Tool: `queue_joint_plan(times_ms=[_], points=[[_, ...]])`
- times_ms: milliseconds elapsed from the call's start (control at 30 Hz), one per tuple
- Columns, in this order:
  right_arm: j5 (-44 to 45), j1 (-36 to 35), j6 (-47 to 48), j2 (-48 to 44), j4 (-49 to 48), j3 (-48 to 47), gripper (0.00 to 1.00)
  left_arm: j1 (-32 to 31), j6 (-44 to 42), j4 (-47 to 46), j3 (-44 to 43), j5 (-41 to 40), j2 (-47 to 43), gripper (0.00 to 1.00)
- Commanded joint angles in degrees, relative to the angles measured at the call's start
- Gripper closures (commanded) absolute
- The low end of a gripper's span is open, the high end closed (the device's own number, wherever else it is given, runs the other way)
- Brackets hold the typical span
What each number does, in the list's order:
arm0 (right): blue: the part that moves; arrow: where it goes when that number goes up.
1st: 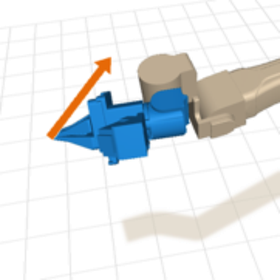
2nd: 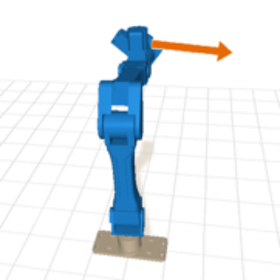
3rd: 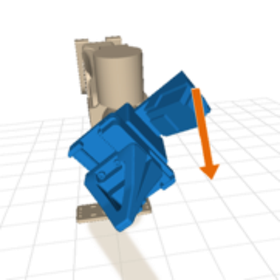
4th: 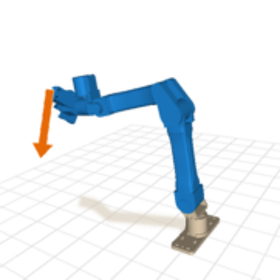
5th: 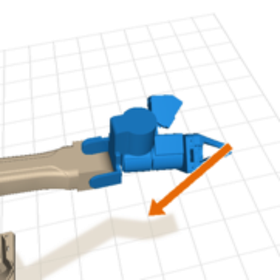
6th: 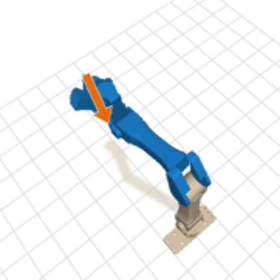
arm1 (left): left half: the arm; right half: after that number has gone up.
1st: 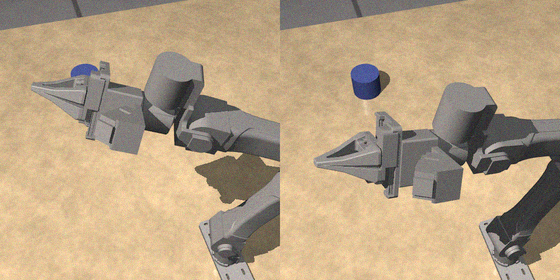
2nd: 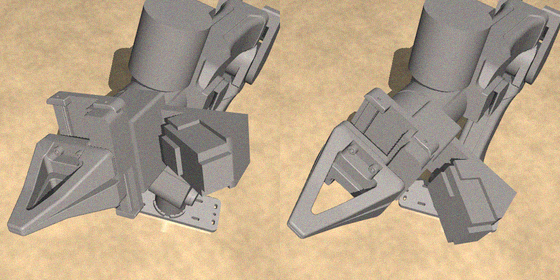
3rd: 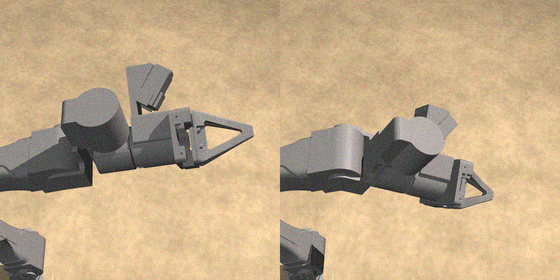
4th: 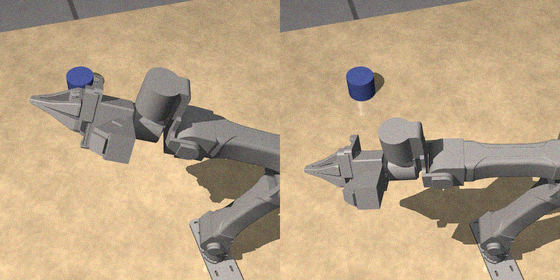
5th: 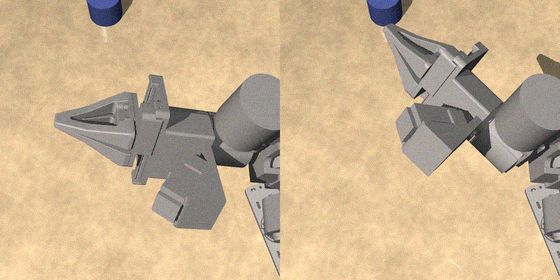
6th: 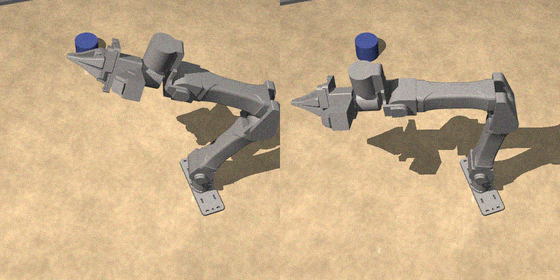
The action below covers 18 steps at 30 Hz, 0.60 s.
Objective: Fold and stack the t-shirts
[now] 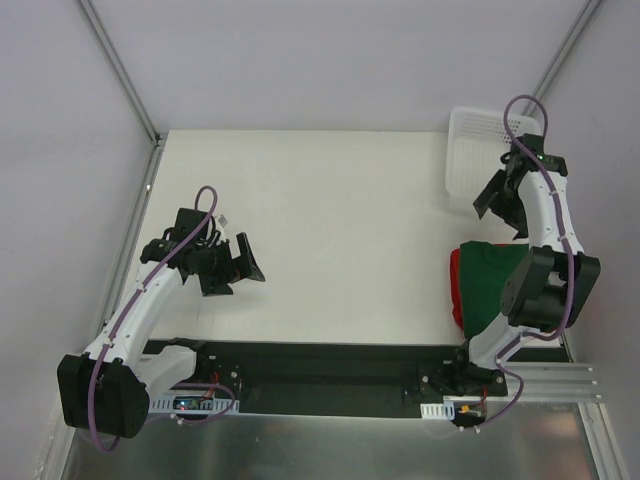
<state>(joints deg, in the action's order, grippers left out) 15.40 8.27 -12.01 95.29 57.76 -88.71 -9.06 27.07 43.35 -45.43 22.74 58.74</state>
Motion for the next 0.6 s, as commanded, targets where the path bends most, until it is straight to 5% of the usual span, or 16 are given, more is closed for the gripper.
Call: queue_joint_plan(times_ms=[0,567], points=[[0.6,5.2,2.4,0.9,1.3,-0.1,0.04,-0.4,0.9,0.7,0.0,1.5,-0.8,0.01],[-0.5,11.2,3.2,10.2,-0.5,-1.7,0.04,-0.4,1.1,2.0,-1.2,0.6,0.2,0.01]])
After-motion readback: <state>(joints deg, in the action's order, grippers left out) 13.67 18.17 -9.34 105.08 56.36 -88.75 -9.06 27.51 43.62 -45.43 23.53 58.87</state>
